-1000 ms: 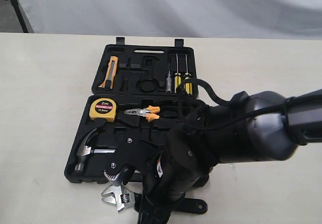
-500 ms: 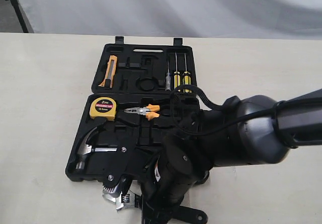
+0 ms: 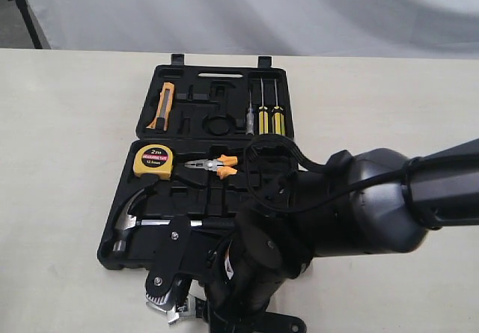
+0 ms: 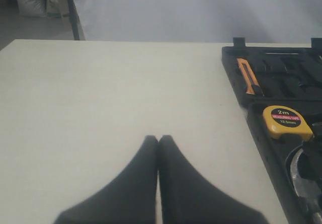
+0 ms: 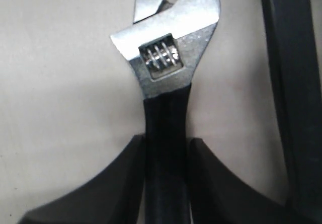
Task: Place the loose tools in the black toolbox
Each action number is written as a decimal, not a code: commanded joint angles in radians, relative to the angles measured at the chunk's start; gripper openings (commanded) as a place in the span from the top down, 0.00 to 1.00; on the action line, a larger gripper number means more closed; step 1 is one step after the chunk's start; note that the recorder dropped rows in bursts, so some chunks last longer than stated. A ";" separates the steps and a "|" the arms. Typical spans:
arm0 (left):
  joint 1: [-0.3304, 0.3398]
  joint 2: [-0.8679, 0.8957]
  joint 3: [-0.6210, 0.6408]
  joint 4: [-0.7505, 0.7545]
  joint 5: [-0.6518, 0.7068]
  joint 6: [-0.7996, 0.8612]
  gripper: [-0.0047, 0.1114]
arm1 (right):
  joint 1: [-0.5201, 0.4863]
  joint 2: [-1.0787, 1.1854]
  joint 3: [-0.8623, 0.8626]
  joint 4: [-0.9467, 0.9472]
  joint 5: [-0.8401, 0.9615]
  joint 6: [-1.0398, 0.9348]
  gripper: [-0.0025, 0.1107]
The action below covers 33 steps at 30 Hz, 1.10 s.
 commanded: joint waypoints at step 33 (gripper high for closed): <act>0.003 -0.008 0.009 -0.014 -0.017 -0.010 0.95 | 0.007 0.081 -0.162 0.040 0.170 -0.011 0.98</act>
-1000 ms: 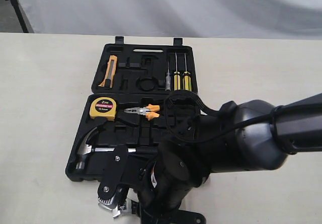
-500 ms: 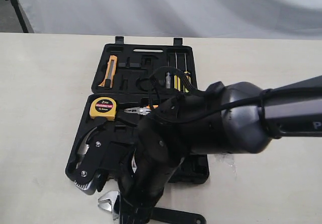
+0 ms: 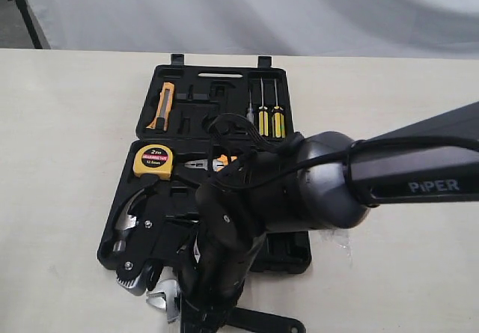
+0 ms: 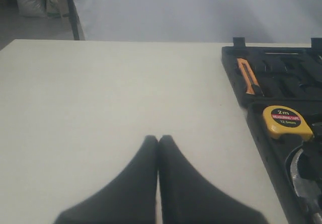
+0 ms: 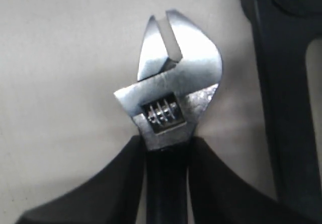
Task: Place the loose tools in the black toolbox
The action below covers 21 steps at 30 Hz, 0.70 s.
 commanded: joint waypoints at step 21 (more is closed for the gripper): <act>0.003 -0.008 0.009 -0.014 -0.017 -0.010 0.95 | -0.116 -0.099 -0.285 0.011 0.318 -0.037 0.98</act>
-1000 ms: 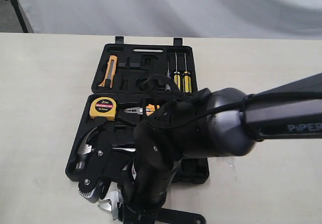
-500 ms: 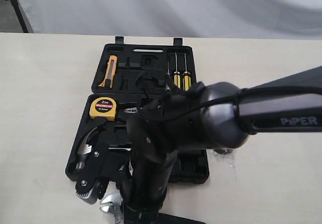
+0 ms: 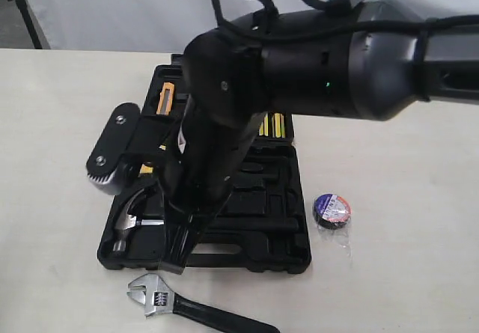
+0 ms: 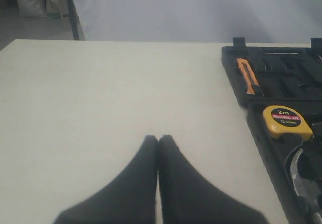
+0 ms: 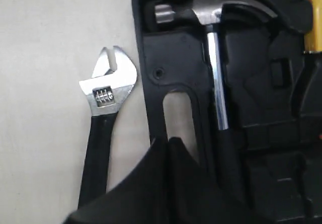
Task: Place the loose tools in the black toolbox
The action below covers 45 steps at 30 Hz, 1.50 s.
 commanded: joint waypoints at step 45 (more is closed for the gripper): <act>0.003 -0.008 0.009 -0.014 -0.017 -0.010 0.95 | 0.149 0.111 0.179 0.077 -0.170 0.006 0.98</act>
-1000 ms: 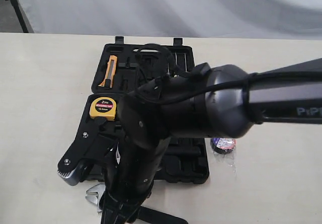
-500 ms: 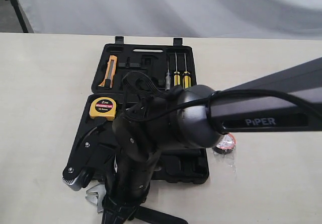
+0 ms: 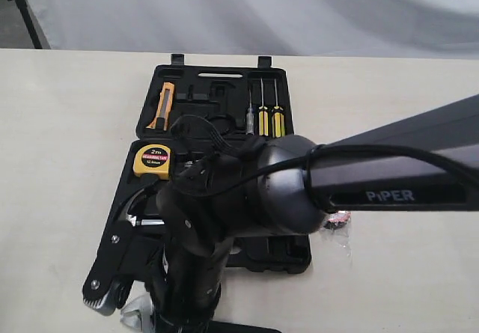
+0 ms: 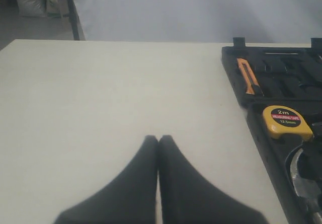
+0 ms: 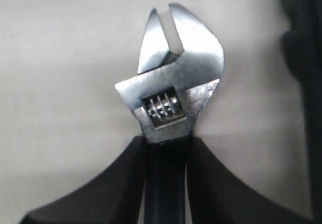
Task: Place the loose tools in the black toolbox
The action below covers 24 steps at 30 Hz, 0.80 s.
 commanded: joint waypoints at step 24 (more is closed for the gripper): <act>0.003 -0.008 0.009 -0.014 -0.017 -0.010 0.95 | -0.277 -0.057 -0.269 -0.175 0.214 0.040 0.98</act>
